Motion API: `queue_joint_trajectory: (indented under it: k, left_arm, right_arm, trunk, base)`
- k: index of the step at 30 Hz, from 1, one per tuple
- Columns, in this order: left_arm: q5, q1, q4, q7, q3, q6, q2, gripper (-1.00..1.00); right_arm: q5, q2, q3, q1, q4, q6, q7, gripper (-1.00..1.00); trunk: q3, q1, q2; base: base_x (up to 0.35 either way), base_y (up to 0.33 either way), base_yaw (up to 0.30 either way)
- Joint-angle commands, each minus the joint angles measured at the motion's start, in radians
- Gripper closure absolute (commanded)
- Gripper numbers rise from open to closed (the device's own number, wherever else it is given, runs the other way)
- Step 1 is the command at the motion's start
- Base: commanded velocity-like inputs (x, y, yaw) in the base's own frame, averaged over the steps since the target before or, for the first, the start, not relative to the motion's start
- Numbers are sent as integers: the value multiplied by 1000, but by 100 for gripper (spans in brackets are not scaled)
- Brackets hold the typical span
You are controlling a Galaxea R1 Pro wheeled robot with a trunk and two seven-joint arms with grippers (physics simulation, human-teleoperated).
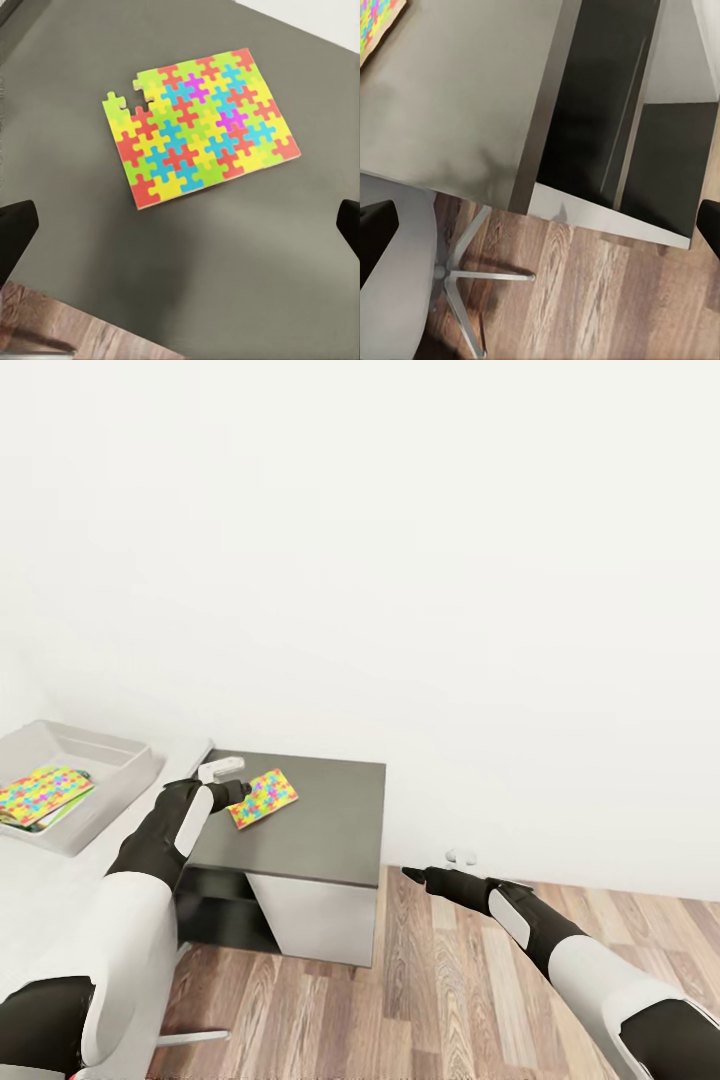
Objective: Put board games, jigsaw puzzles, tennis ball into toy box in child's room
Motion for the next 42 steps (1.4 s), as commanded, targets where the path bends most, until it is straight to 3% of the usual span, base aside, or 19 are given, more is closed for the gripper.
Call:
queue_joint_trajectory:
  k: [1,32,42]
  left_arm:
    - [10,-1,-1,8,0,4,0,-100]
    - [10,-1,-1,8,-1,4,-1,-100]
    - [9,-1,-1,8,-1,3,-1,-100]
  right_arm:
    - [-9,-1,4,-1,-1,6,0,-100]
    - [-9,-1,4,-1,-1,4,1,-100]
    - [-9,-1,4,0,-1,3,2,-100]
  trunk:
    - [-4,1,-2]
    - [-54,1,-2]
    - [-70,1,-2]
  base:
    - [0,0,66]
    - [1,-1,74]
    - [124,-128,62]
